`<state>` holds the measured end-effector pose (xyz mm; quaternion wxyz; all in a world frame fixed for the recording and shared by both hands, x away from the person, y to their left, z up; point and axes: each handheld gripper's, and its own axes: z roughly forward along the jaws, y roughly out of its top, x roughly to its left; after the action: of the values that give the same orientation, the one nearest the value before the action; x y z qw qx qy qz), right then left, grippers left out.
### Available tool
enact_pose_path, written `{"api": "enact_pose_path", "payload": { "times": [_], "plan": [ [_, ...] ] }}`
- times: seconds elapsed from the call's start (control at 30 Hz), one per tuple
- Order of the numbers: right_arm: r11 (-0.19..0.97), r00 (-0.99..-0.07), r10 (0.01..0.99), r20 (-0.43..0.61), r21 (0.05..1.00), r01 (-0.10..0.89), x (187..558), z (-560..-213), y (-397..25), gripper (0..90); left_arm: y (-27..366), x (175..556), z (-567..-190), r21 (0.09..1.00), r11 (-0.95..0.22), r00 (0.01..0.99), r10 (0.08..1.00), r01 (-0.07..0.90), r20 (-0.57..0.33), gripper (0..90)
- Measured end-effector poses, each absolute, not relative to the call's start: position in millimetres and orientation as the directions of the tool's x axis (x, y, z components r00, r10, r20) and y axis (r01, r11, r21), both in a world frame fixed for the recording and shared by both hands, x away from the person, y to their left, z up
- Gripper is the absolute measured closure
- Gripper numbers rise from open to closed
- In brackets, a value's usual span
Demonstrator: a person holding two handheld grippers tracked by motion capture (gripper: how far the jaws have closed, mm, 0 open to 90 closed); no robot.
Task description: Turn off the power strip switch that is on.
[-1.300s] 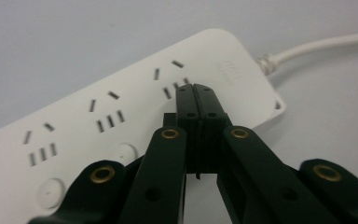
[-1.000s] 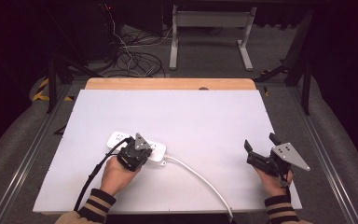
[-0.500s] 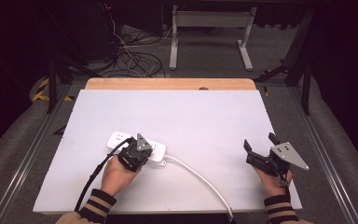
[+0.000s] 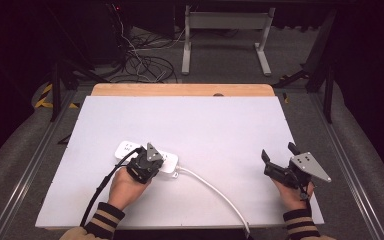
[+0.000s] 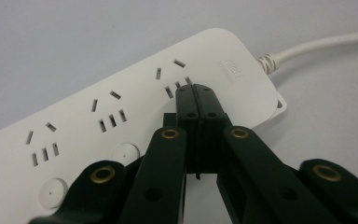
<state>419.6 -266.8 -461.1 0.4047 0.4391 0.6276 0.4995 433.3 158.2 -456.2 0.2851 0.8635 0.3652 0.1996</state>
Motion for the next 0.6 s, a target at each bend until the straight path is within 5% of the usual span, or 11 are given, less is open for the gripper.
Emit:
{"api": "enact_pose_path", "payload": {
  "times": [0.6],
  "plan": [
    [0.116,-0.283,0.957,-0.068,0.981,0.156,420.1,-461.3,-267.3,9.5,157.0,431.2,-459.3,0.661,-0.560,0.637,0.754,0.500,0.157,90.0]
  ]
}}
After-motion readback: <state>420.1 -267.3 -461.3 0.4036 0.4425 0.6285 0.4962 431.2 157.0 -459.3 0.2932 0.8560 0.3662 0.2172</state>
